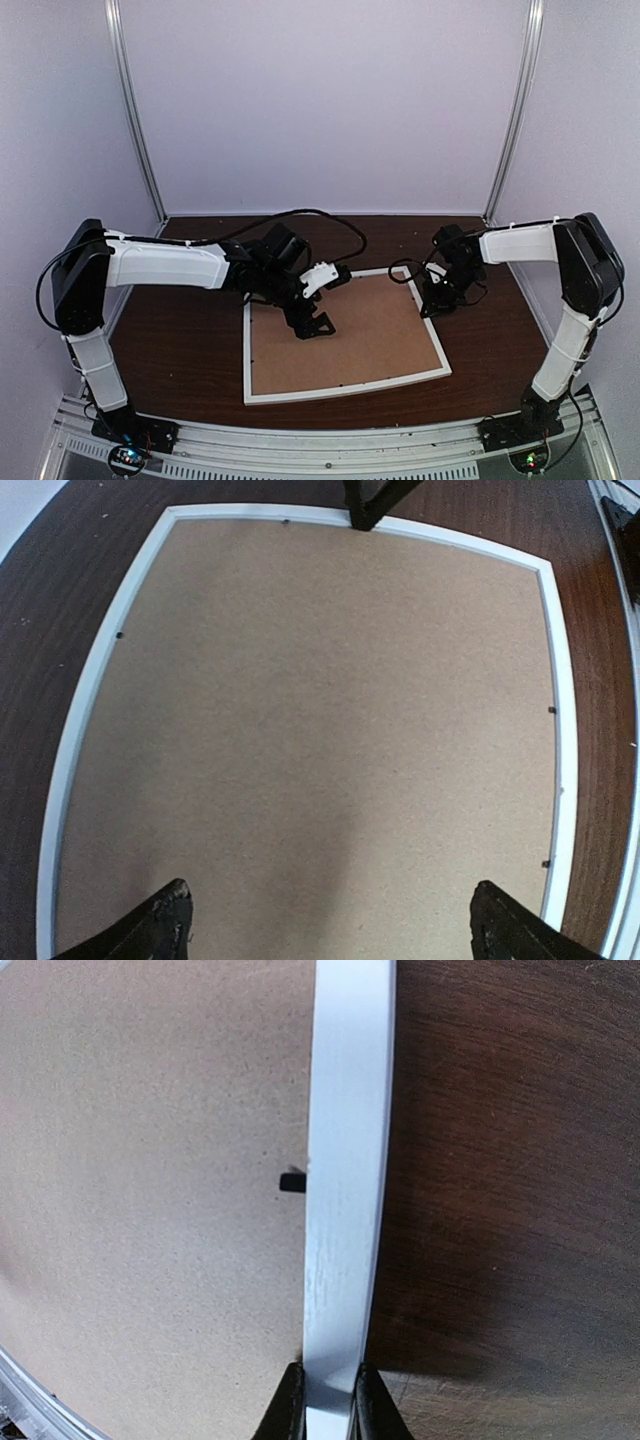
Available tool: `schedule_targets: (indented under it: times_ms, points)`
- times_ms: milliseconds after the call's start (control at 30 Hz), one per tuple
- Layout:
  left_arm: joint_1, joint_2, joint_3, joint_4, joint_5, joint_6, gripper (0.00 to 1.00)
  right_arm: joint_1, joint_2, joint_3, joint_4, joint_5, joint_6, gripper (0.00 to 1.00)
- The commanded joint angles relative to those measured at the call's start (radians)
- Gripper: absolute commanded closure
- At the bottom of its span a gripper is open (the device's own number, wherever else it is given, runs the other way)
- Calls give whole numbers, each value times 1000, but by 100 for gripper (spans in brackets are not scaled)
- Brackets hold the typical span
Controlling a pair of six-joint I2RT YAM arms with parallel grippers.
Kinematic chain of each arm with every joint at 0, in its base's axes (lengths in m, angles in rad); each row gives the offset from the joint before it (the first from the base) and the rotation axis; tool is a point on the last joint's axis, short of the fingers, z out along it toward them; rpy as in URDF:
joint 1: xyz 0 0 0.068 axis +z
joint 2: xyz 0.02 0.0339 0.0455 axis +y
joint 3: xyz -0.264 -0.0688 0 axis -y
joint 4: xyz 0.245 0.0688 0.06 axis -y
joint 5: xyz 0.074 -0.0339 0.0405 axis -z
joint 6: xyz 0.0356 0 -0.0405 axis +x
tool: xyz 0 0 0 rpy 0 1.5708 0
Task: Put the photo into the frame
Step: Pick up the photo frame from the center of the board.
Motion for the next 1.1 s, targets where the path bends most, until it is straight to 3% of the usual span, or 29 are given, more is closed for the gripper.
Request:
schedule_targets:
  times_ms: [0,167,433,733,1067]
  points:
    - [6,12,39,-17,118,-25,5,-1,23,13,-27,62,41,100]
    - [-29,5,37,27,122,-41,7,-1,6,70,-60,3,100,100]
    - [-192,-1,-55,179,-3,71,8,-21,41,156,-99,-121,152,100]
    - [-305,74,-66,246,-108,183,7,-22,11,180,-124,-132,139,100]
    - [-388,197,-43,271,-388,276,7,-21,-30,148,-138,-189,140,100]
